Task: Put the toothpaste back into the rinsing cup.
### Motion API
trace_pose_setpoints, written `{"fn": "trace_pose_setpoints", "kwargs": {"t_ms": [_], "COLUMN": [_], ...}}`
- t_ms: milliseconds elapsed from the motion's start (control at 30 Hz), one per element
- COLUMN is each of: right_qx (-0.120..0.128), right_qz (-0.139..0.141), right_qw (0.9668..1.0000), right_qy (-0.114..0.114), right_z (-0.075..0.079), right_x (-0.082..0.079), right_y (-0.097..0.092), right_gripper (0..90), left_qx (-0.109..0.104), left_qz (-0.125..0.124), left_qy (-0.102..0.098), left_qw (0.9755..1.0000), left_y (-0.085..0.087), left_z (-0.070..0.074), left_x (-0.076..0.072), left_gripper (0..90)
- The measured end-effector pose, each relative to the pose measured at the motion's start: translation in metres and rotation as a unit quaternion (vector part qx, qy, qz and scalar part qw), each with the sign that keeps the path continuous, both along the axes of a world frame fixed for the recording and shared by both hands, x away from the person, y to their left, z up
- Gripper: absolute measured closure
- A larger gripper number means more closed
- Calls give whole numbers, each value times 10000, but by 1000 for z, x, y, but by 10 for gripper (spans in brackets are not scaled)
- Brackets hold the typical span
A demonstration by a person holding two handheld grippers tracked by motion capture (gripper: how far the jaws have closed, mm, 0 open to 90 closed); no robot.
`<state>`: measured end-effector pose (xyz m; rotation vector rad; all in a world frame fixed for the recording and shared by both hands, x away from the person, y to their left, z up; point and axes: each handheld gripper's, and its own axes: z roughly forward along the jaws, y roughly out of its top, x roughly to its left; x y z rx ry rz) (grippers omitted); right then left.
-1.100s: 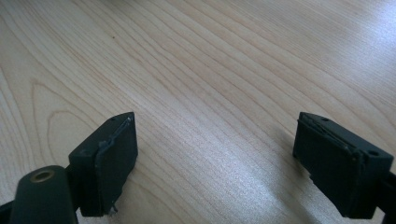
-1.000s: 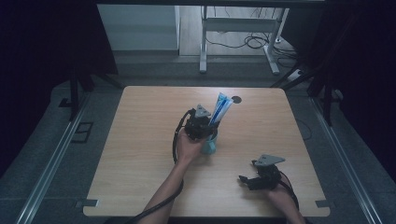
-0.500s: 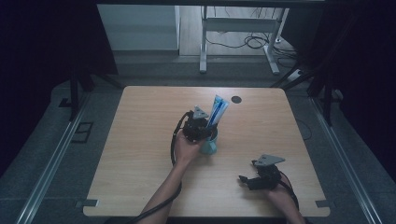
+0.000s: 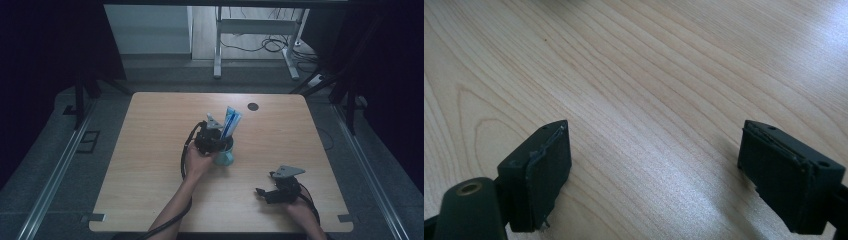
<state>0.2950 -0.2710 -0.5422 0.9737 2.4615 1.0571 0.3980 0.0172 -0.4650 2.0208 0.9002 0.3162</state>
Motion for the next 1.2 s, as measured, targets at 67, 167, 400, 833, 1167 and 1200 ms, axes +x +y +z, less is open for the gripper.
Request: {"fn": "trace_pose_setpoints", "kwargs": {"t_ms": [67, 167, 400, 833, 1167, 1200], "right_qx": [0, 1, 3, -1, 0, 0], "right_qz": [-1, -1, -3, -2, -3, -3], "right_qw": [10000, 10000, 10000, 10000, 10000, 10000], "right_qy": [2, 2, 3, 0, 2, 3], "right_z": [0, 0, 0, 0, 0, 0], "right_x": [0, 0, 0, 0, 0, 0], "right_y": [0, 0, 0, 0, 0, 0], "right_gripper": [137, 137, 137, 137, 137, 137], "left_qx": [19, 64, 185, 275, 297, 268], "left_qz": [-5, -7, -72, -48, -62, -58], "left_qy": [0, -16, -102, -293, -268, -256], "left_qw": [10000, 10000, 9998, 9992, 9992, 9993], "left_y": [0, -1, -2, -3, 0, 1], "left_z": [0, 0, 1, 8, 12, 12], "left_x": [0, 0, -3, -10, -13, -13], "left_gripper": [662, 653, 603, 496, 364, 354]}}
